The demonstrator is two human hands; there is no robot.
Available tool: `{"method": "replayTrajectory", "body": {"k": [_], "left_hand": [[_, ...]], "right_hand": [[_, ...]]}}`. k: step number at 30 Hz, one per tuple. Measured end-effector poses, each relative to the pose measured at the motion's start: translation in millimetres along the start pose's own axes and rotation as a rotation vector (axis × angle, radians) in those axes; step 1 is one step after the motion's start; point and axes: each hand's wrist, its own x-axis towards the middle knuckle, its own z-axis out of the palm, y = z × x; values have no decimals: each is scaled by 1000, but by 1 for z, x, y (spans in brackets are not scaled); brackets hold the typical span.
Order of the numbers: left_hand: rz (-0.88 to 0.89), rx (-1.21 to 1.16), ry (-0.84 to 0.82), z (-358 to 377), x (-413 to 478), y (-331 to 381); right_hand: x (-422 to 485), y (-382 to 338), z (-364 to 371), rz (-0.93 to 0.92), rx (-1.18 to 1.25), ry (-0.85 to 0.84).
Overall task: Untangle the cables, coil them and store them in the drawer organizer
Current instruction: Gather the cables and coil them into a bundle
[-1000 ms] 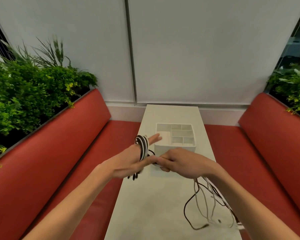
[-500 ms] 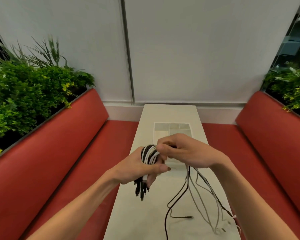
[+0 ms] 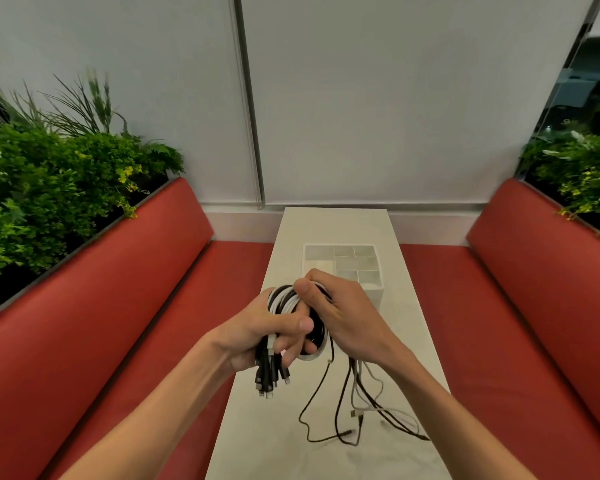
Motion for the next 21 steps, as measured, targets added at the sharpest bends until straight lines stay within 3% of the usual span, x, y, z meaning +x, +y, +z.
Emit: {"method": "replayTrajectory", "body": {"k": [9,16,21], "left_hand": [[-159,182,242,9,-4,13],[127,71,458,27,5,-9],[227,132,447,35,7,-12]], "right_hand": [[-12,15,15,-12,-52,189],[-6,24,18,-57,-96,337],[-3,28,21,-55,50,327]]}}
